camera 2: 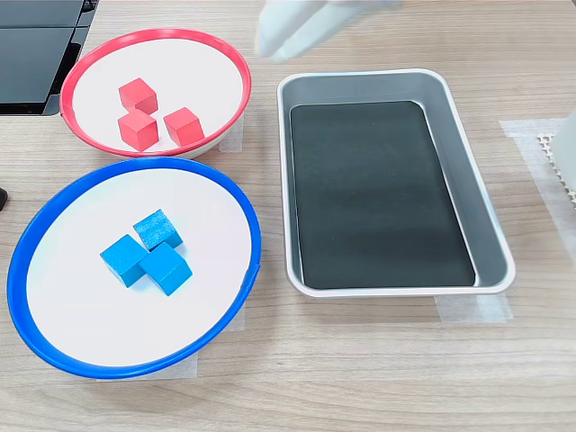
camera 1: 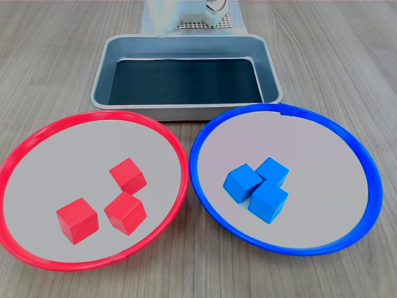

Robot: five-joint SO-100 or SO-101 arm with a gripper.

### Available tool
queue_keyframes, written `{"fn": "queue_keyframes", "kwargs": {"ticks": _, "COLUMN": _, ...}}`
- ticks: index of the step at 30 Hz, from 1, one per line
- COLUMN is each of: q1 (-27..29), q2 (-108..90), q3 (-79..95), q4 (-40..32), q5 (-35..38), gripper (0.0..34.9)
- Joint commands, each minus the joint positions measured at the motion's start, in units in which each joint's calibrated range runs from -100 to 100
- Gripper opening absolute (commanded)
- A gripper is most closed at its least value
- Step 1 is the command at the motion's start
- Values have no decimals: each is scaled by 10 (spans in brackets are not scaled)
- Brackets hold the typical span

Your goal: Relocate any misplaced blocks to their matching dishes.

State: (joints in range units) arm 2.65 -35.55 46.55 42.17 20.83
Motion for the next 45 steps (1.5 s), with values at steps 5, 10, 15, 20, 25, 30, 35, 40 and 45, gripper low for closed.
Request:
{"fn": "queue_keyframes", "kwargs": {"ticks": 5, "q1": 7, "q2": -294, "q3": 259, "q4": -67, "q5": -71, "gripper": 4}}
{"fn": "queue_keyframes", "kwargs": {"ticks": 10, "q1": -3, "q2": -407, "q3": 340, "q4": -59, "q5": -137, "gripper": 4}}
{"fn": "queue_keyframes", "kwargs": {"ticks": 15, "q1": -16, "q2": -468, "q3": 401, "q4": -60, "q5": -191, "gripper": 4}}
{"fn": "queue_keyframes", "kwargs": {"ticks": 20, "q1": -21, "q2": -540, "q3": 459, "q4": -24, "q5": -209, "gripper": 4}}
{"fn": "queue_keyframes", "kwargs": {"ticks": 25, "q1": -21, "q2": -580, "q3": 483, "q4": 24, "q5": -211, "gripper": 4}}
{"fn": "queue_keyframes", "kwargs": {"ticks": 30, "q1": -27, "q2": -613, "q3": 505, "q4": 59, "q5": -213, "gripper": 4}}
{"fn": "queue_keyframes", "kwargs": {"ticks": 35, "q1": -23, "q2": -634, "q3": 524, "q4": 83, "q5": -213, "gripper": 4}}
{"fn": "queue_keyframes", "kwargs": {"ticks": 40, "q1": -26, "q2": -634, "q3": 525, "q4": 85, "q5": -217, "gripper": 4}}
{"fn": "queue_keyframes", "kwargs": {"ticks": 45, "q1": -23, "q2": -634, "q3": 526, "q4": 84, "q5": -220, "gripper": 4}}
